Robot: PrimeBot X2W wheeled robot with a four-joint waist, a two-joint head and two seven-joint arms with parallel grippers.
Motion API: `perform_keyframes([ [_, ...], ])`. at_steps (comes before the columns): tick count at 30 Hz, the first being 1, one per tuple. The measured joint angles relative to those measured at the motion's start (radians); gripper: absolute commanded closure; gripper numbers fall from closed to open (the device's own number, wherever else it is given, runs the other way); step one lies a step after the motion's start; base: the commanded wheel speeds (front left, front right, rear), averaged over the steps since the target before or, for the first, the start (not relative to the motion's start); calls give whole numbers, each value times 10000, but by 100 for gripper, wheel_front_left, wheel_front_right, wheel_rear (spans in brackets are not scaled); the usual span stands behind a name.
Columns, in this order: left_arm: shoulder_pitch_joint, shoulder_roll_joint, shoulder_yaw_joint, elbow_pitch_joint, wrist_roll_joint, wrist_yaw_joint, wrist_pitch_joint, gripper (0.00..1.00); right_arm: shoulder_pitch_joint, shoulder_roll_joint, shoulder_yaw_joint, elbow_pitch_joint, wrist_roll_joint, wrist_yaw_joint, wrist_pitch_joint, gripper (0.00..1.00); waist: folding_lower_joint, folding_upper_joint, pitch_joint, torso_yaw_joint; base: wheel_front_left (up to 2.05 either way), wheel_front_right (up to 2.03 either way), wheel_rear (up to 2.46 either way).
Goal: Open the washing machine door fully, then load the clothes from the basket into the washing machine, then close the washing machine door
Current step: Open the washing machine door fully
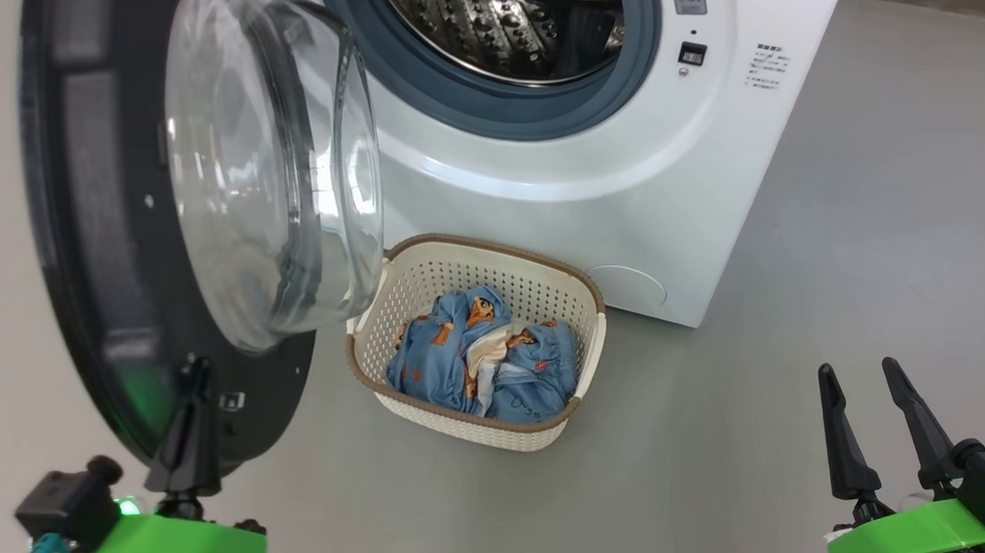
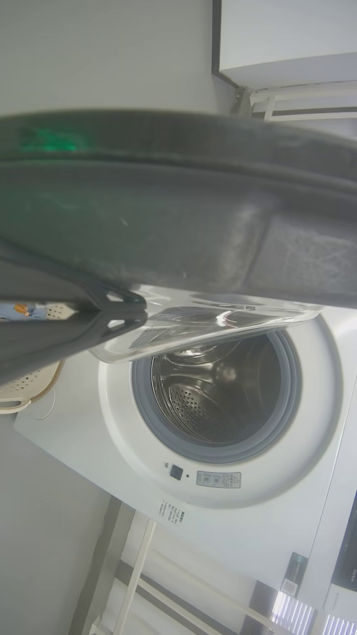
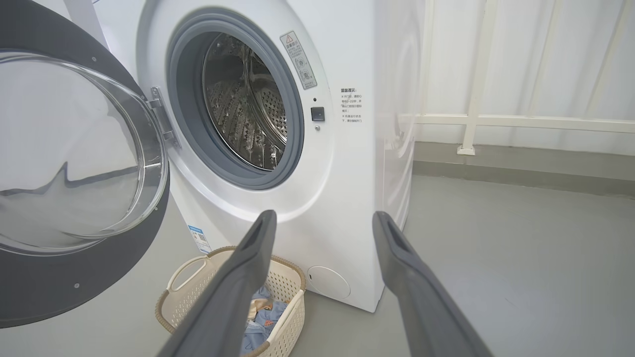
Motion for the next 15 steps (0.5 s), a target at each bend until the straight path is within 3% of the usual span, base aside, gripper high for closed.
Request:
perform_keyframes([
  [15,-573,63,1624,157,437,-10,0,100,-6,-54,19,-8,-12,0,0,0,0,0,365,96,0,0,0],
])
